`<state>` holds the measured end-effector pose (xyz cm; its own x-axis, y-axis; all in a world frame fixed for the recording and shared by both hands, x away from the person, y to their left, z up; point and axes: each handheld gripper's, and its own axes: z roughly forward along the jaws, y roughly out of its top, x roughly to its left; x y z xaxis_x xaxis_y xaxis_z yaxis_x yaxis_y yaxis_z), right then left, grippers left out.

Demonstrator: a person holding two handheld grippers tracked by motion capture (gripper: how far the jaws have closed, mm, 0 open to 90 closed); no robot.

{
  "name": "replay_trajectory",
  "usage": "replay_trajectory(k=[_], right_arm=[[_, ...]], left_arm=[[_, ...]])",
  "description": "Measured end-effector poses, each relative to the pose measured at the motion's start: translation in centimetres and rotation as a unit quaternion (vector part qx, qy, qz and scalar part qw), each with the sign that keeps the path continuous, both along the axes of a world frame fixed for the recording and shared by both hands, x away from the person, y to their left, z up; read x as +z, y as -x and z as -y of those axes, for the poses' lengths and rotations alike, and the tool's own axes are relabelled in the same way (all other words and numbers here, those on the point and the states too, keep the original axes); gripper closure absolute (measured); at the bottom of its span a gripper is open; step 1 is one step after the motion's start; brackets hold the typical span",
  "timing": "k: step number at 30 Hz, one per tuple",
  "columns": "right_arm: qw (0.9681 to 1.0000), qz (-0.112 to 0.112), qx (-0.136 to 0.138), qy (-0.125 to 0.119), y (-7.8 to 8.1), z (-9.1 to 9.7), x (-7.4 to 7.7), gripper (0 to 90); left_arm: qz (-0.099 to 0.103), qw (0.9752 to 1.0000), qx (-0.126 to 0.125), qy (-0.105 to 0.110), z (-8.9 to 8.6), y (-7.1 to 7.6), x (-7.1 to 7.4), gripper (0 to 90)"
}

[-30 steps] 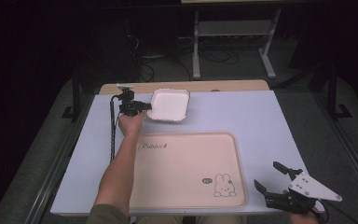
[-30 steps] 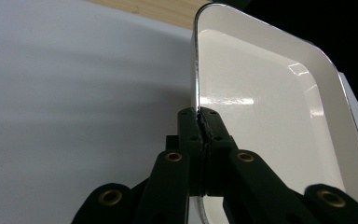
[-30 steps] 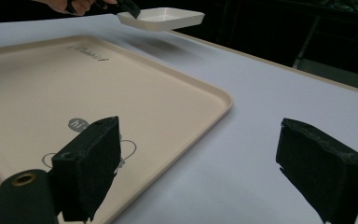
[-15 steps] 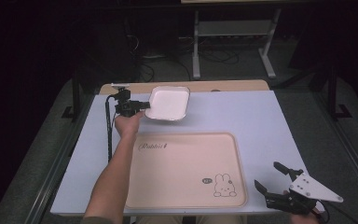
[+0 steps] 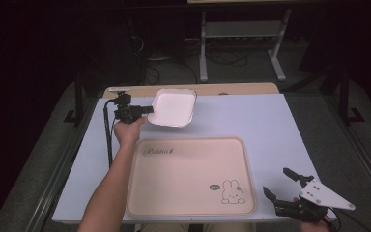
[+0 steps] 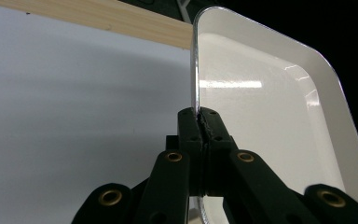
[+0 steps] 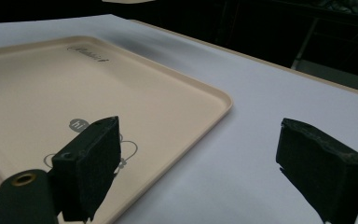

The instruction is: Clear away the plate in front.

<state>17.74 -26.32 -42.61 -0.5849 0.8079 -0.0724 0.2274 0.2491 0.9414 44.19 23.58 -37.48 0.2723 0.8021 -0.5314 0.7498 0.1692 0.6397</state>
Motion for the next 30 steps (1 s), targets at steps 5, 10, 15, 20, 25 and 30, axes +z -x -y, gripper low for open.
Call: replay_trajectory(k=[5,10,15,20,25,30], right_arm=[[1.0,0.001,0.0,0.001,0.0,0.0,0.0,13.0],[1.0,0.001,-0.002,0.0,0.1,0.0,0.0,13.0],[1.0,-0.001,-0.005,-0.001,0.0,0.1,0.0,13.0],[1.0,-0.001,-0.008,-0.002,0.0,0.1,0.0,12.9],[1.0,-0.001,-0.008,-0.001,0.0,0.1,0.0,12.9],[1.0,-0.001,-0.008,-0.001,0.0,0.1,0.0,13.0]], left_arm=[[0.001,1.0,-0.009,-0.004,-0.1,0.8,0.1,88.9],[0.003,0.9999,-0.013,-0.01,-0.3,1.5,0.1,88.9],[0.002,0.9998,-0.015,-0.01,-0.5,2.0,0.0,88.9],[0.006,0.9997,-0.017,-0.014,-1.0,2.6,0.3,88.9],[0.008,0.9996,-0.022,-0.017,-1.1,3.4,0.3,88.9],[0.003,0.9993,-0.027,-0.024,-1.1,3.9,-0.2,88.9]])
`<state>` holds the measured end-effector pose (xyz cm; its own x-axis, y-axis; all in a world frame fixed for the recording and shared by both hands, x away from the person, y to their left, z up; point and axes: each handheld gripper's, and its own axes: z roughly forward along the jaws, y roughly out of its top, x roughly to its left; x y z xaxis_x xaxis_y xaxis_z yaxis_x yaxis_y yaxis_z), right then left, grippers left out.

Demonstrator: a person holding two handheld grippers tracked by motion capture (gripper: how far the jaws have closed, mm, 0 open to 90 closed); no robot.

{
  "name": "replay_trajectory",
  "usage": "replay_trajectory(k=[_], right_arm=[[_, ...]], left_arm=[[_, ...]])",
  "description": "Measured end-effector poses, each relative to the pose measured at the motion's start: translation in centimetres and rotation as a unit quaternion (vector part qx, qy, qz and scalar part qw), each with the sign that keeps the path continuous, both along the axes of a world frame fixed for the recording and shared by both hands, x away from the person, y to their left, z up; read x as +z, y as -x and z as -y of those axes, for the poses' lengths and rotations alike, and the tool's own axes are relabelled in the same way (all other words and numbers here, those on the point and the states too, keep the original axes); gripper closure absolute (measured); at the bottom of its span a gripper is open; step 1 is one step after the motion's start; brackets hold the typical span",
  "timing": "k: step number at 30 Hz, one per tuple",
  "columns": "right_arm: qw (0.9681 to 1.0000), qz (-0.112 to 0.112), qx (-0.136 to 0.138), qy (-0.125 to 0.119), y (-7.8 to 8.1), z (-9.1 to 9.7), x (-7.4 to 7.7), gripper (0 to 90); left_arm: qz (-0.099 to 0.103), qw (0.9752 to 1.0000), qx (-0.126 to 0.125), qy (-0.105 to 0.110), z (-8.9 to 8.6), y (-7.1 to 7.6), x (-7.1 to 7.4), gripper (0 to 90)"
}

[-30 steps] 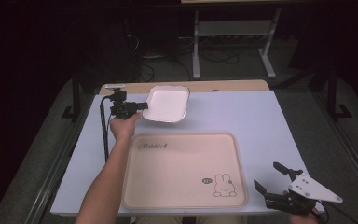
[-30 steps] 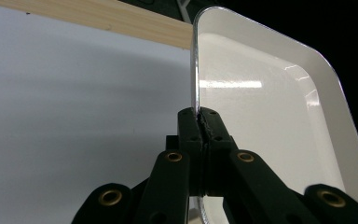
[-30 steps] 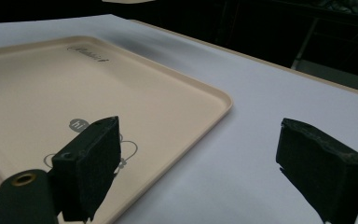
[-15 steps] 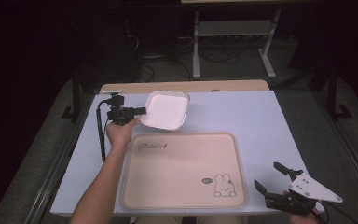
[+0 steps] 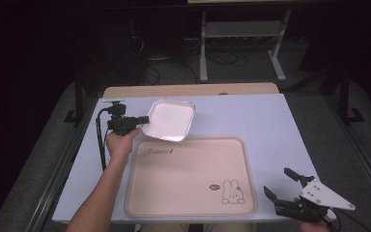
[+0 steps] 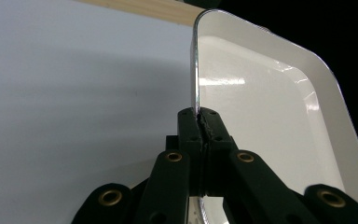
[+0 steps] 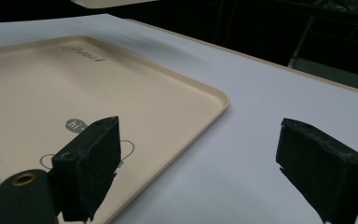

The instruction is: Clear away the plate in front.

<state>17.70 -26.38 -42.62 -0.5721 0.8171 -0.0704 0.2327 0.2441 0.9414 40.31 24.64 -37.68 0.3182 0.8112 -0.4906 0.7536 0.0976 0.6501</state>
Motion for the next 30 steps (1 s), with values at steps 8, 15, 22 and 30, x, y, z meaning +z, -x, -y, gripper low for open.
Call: replay_trajectory(k=[8,15,22,30], right_arm=[[1.0,0.001,-0.001,0.0,0.0,0.0,0.0,13.0],[1.0,0.0,-0.002,0.0,0.0,0.0,0.0,12.9],[1.0,0.0,-0.002,0.001,0.0,0.0,0.0,12.9],[1.0,0.0,-0.004,0.0,0.0,0.0,0.0,13.0]], left_arm=[[-0.008,1.0,-0.003,-0.003,0.0,0.5,-0.9,88.9],[-0.009,0.9999,-0.005,-0.001,0.0,1.0,-1.4,88.8],[-0.006,0.9999,-0.009,0.001,-0.2,1.6,-1.5,88.9],[-0.006,0.9999,-0.013,0.003,0.0,2.3,-1.6,88.8]])
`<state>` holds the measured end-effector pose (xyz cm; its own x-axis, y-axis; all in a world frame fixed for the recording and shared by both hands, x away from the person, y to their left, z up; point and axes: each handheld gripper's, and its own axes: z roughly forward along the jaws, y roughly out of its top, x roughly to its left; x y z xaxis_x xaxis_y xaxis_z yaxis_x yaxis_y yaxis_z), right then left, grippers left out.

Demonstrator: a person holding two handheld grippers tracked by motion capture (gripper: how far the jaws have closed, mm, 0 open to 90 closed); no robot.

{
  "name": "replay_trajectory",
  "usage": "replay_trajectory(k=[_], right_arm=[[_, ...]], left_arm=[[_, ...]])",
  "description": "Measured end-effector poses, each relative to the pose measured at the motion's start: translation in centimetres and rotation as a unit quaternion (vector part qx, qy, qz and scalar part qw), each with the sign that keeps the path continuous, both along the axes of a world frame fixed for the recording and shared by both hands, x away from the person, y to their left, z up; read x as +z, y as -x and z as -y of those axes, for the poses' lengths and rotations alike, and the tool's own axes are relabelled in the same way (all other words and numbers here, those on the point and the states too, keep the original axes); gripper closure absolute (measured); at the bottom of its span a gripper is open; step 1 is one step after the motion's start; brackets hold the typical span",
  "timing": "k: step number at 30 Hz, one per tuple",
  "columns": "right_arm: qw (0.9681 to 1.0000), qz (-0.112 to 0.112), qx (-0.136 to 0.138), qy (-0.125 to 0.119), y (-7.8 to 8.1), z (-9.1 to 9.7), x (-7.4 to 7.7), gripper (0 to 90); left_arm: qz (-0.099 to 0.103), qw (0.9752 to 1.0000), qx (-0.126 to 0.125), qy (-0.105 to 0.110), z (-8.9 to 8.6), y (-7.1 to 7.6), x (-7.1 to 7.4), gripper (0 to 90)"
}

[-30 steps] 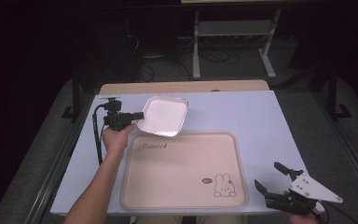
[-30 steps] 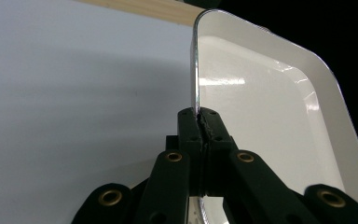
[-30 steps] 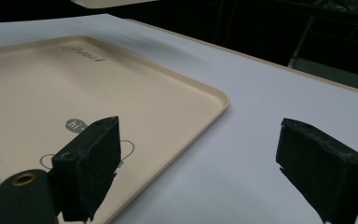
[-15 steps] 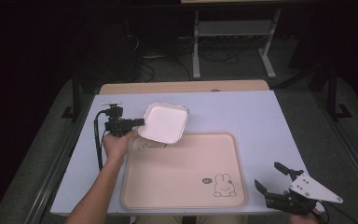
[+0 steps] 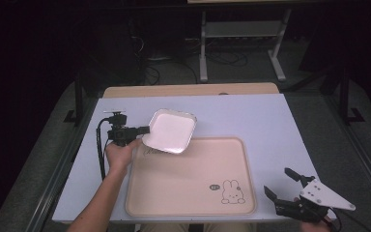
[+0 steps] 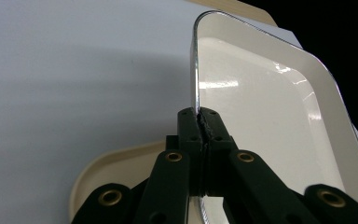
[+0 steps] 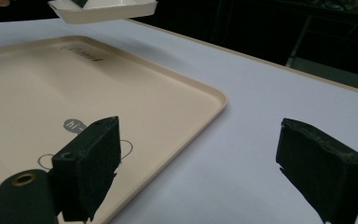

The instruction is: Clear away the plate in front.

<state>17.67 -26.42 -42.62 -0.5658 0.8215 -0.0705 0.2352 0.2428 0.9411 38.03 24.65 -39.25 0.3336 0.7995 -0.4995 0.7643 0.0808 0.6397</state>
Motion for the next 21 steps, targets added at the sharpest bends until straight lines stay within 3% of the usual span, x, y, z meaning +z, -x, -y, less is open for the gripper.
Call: replay_trajectory(k=[21], right_arm=[[1.0,-0.001,-0.001,0.002,0.0,0.0,0.0,12.9]], left_arm=[[-0.008,0.9999,-0.01,0.004,0.0,2.3,-0.9,88.8]])
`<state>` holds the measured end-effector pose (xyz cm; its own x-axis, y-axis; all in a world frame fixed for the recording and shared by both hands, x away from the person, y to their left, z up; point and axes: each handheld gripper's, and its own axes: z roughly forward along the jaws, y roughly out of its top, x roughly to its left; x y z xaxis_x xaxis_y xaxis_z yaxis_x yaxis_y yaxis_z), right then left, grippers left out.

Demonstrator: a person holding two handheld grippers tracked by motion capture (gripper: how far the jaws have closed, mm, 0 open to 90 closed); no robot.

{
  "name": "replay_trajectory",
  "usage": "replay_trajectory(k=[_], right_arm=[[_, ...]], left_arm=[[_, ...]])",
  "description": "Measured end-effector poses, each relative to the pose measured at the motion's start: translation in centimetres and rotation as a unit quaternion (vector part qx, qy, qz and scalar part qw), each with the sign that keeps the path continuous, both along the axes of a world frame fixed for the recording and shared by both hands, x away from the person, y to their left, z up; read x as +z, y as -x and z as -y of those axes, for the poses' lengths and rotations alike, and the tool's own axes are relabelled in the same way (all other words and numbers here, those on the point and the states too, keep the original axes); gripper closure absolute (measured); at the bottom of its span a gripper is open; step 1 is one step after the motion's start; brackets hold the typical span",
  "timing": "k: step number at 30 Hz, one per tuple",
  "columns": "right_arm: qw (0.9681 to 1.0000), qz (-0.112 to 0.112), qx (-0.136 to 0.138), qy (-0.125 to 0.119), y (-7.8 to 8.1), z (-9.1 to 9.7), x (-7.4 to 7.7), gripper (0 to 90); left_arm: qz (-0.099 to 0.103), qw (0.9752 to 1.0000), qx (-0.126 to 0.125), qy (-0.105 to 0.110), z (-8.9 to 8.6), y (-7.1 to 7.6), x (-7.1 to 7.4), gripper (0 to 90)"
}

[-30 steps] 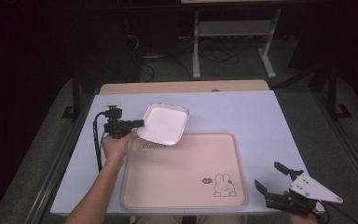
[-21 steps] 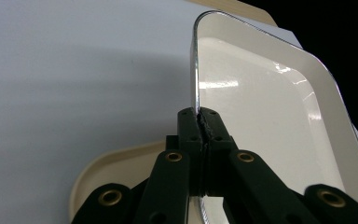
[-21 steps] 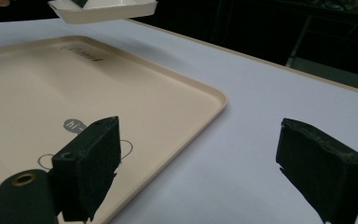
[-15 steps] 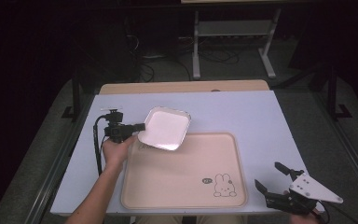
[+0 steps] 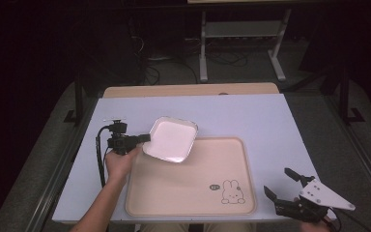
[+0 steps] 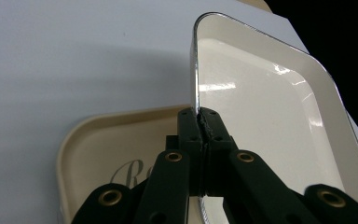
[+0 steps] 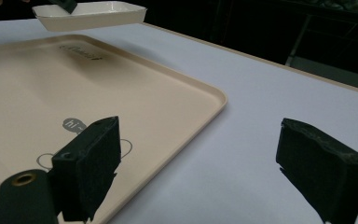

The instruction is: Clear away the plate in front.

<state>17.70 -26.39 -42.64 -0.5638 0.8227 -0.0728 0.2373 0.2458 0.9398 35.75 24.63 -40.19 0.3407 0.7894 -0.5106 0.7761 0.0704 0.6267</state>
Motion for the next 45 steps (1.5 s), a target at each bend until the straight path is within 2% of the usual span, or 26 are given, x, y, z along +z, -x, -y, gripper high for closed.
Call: replay_trajectory(k=[7,14,24,41,45], right_arm=[[1.0,0.0,0.0,0.0,0.0,0.0,0.0,12.9],[1.0,0.001,0.001,0.0,0.0,0.0,0.0,12.9],[1.0,0.001,0.003,0.003,0.0,-0.1,0.0,12.9],[0.9999,0.001,0.013,0.005,0.0,-0.3,0.1,12.9],[0.9999,0.002,0.014,0.005,0.0,-0.3,0.1,13.0]], left_arm=[[-0.003,1.0,0.002,0.003,0.2,0.9,-0.3,88.8],[-0.007,1.0,-0.001,-0.003,0.5,1.5,-0.4,88.8],[-0.007,0.9999,-0.01,-0.006,2.0,2.7,-1.1,88.8],[-0.036,0.9988,-0.02,-0.027,3.5,4.9,-3.1,88.8],[-0.036,0.9988,-0.021,-0.028,3.8,5.3,-3.3,88.8]])
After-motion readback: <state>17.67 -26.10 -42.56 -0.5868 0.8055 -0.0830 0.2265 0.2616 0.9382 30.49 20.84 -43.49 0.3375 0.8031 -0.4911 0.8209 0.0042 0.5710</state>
